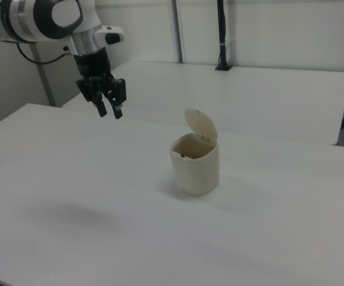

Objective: Close the trash bin
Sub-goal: 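Move the gripper from its start pose toward the open cream bin lid, then lower the gripper onto the raised lid and push it down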

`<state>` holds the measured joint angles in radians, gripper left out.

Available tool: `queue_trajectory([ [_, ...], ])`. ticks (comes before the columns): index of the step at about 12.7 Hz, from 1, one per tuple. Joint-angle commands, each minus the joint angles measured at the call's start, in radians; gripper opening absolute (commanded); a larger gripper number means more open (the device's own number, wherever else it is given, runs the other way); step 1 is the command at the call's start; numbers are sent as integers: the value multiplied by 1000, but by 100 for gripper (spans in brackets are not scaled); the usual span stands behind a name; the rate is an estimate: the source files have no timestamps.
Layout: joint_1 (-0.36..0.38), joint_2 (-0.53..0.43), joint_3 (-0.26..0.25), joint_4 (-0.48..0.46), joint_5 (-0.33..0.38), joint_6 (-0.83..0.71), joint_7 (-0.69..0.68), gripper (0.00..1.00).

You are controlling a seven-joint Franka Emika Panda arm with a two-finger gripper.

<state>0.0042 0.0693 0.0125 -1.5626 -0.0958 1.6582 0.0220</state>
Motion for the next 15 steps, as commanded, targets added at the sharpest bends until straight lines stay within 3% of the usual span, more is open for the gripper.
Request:
queue_trajectory([
  [1,10,-20,-9,-27,7,-3,-36,1],
  [6,-1,4,-14,-22,7,93,-28,0],
  [8,-54,64,-14,15,5,199,-17,0],
  [11,-125,128,-14,42,-5,427,111,0],
  [15,-190,216,-16,49,-12,786,181,0],
])
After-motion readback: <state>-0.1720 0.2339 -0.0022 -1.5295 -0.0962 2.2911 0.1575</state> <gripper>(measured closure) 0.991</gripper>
